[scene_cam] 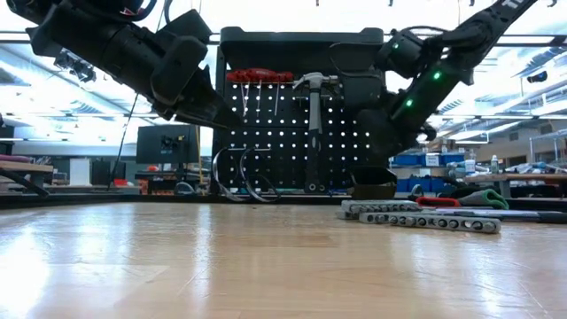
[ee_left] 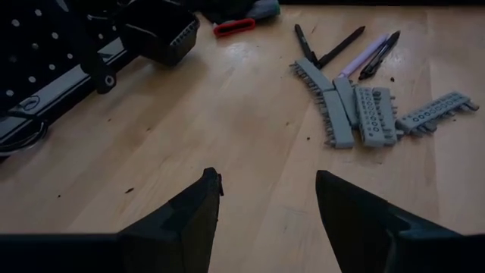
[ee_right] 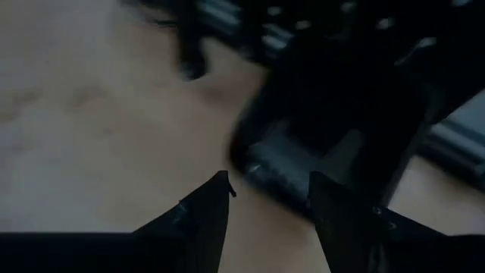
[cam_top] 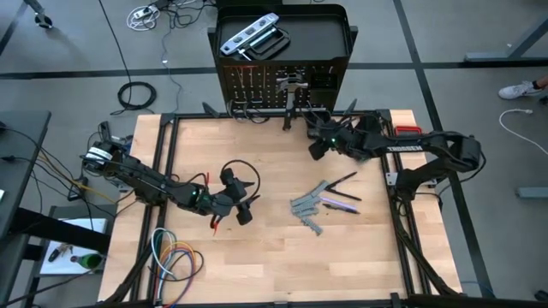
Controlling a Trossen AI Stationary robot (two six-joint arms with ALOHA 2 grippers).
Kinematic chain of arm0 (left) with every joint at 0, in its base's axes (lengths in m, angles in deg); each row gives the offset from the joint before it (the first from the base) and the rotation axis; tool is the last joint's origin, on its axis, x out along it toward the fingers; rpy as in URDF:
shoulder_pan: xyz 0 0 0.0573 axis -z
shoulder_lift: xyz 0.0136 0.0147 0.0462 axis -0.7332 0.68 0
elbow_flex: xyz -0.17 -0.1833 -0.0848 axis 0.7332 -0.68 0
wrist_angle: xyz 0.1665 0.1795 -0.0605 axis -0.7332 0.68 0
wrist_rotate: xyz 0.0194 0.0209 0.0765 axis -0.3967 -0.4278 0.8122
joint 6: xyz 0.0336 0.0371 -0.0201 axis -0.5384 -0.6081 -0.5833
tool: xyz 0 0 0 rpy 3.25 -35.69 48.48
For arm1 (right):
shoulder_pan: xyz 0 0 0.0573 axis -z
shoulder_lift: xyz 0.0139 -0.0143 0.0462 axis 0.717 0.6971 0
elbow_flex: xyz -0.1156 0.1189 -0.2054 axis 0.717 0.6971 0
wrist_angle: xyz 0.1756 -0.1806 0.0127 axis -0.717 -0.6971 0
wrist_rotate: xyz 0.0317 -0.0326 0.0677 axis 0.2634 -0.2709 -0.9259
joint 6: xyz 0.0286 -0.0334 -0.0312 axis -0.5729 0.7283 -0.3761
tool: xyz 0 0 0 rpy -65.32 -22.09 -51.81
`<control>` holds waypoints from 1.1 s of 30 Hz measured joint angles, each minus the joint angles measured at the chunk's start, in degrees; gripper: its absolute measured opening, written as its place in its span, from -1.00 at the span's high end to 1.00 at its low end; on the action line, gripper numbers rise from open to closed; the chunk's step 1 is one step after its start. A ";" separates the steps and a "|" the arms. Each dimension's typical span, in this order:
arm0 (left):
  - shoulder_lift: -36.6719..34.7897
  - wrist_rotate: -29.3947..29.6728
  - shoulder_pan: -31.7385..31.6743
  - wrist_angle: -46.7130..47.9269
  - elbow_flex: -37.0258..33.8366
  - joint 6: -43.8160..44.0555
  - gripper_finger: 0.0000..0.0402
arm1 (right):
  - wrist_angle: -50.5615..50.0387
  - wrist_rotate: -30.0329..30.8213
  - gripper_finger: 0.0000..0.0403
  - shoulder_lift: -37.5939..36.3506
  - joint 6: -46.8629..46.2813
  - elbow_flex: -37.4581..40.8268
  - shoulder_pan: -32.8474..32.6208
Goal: Hang tools onto peg board
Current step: Put the terminal block into the basket of the peg board
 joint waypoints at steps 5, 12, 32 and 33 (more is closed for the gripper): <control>0.00 -1.50 0.00 0.32 0.00 1.30 -0.08 | -1.86 -12.93 0.06 -2.96 0.92 0.00 -6.56; 0.00 -4.96 0.00 -0.21 0.00 1.32 -0.08 | -1.76 -25.82 0.04 -1.39 2.42 -0.02 -20.35; 0.00 -4.27 0.00 -1.75 0.00 -1.65 -0.08 | -14.58 -17.39 -0.38 19.99 3.58 -11.44 -34.64; 0.00 -4.28 0.00 -1.72 0.00 -1.65 -0.08 | -14.57 -17.12 -0.35 20.86 3.79 -11.63 -34.52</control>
